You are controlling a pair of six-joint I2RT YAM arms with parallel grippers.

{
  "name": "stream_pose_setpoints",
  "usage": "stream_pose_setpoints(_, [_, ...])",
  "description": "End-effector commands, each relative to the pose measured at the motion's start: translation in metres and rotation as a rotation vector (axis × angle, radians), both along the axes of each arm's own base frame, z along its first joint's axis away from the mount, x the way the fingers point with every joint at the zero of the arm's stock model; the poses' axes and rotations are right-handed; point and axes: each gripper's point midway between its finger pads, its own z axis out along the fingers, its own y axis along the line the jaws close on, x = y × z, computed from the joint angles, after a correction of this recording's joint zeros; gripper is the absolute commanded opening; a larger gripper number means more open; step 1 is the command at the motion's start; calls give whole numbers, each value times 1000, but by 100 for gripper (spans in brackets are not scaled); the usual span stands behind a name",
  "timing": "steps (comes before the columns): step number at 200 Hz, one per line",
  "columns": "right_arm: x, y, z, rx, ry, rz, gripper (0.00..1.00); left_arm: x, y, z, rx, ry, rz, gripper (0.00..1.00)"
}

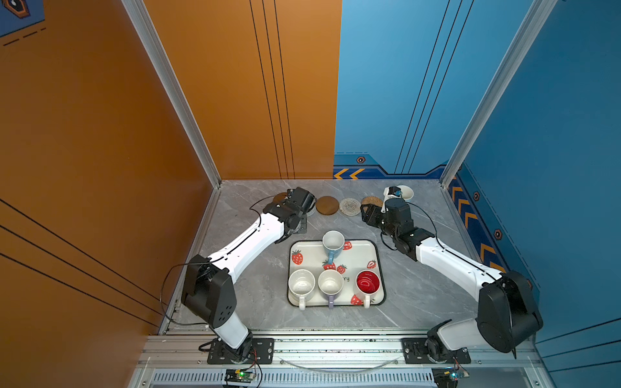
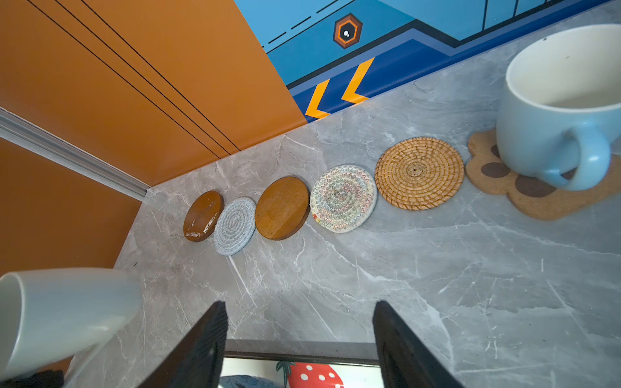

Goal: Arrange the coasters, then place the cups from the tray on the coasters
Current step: 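Lift the white mug with the left gripper toward the glossy brown coaster, then hold the white mug above the glossy brown coaster with the left gripper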

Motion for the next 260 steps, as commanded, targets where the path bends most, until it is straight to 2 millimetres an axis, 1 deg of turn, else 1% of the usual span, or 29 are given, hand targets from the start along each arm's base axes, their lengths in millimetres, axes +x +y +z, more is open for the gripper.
stream_pose_setpoints(1, [8,4,7,40,-17,13,67,33,9,18,13,-72,24,0])
stream_pose_setpoints(26, [11,2,3,47,-6,12,67,62,17,18,8,-75,42,0])
stream_pose_setpoints(64, [17,-2,-7,58,18,9,66,105,31,4,7,-63,70,0])
stream_pose_setpoints(95, [21,-4,-13,65,38,8,65,131,44,-10,-15,-49,95,0])
stream_pose_setpoints(122, [25,-5,-17,65,49,9,64,148,51,-23,-34,-34,103,0])
stream_pose_setpoints(158, [27,-2,-23,66,67,16,63,165,54,-39,-46,-18,98,0])
stream_pose_setpoints(194, [31,2,-25,71,78,26,63,176,48,-51,-75,-8,88,0])
stream_pose_setpoints(220, [33,3,-28,70,87,30,62,180,45,-57,-85,-2,88,0])
stream_pose_setpoints(260, [34,5,-30,71,93,37,62,180,45,-64,-91,11,88,0])
